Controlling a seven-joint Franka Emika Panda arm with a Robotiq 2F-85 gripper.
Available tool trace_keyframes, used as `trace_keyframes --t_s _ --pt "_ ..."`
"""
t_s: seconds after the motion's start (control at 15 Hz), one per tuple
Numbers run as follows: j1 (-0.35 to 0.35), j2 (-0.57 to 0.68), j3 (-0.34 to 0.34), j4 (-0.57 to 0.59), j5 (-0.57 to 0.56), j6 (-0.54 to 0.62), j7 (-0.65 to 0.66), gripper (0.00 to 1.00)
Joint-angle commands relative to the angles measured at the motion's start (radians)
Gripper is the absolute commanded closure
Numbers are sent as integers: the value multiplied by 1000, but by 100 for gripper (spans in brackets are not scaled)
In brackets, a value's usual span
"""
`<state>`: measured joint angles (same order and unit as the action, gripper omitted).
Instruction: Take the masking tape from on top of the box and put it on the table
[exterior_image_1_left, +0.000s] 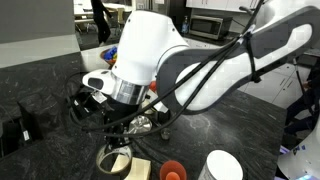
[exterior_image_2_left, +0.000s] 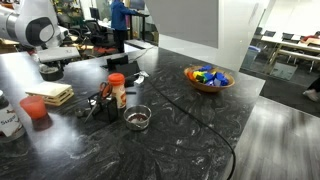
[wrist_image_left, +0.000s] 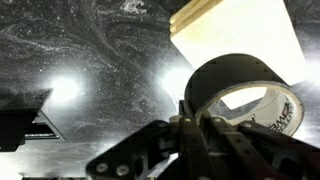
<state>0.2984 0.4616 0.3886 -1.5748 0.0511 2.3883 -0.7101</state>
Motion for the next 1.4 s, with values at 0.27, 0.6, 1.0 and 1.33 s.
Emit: trace_keyframes --t_s 0.27,0.6,1.0,1.33 --pt "-57 -187 -29 -111 18 26 80 98" --pt "-47 -403 -93 -314 -83 33 296 98" --pt "-68 -674 -114 -615 -298 -65 711 98" --pt "-83 -829 -86 -760 -322 -256 960 98"
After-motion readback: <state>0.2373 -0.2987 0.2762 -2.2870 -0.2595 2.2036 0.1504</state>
